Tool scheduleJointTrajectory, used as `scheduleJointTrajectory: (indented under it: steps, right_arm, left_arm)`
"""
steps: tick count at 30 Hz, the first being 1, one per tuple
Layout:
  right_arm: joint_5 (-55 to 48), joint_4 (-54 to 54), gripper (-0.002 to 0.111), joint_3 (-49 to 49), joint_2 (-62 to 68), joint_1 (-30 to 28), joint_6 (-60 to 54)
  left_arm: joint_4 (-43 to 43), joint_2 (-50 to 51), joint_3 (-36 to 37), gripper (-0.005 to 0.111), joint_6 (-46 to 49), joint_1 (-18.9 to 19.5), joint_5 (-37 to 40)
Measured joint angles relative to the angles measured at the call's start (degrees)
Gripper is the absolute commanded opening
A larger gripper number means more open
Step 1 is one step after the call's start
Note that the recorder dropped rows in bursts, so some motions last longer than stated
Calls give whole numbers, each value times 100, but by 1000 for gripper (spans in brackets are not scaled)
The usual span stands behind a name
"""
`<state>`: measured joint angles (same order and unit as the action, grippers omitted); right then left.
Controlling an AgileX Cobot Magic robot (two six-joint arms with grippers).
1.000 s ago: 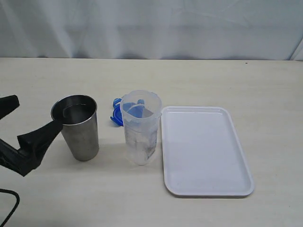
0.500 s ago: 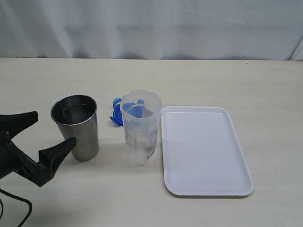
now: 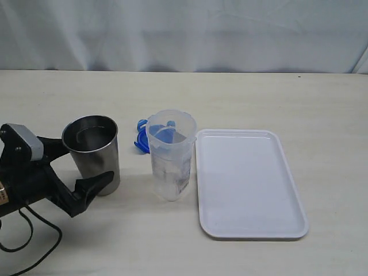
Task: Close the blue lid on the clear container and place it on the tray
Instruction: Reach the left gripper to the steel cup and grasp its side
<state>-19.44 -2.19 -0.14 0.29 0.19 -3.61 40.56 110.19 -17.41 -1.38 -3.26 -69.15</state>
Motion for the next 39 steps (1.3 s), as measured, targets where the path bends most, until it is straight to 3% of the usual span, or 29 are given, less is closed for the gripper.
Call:
scheduleJointTrajectory:
  steps: [15,39]
  right_arm:
    - [0,0,5,0,0,0,0]
    - [0,0,5,0,0,0,0]
  left_arm:
    - [171,678,-826,105,-146,0,-36]
    - [391,687,-904,105,-419,0,-36]
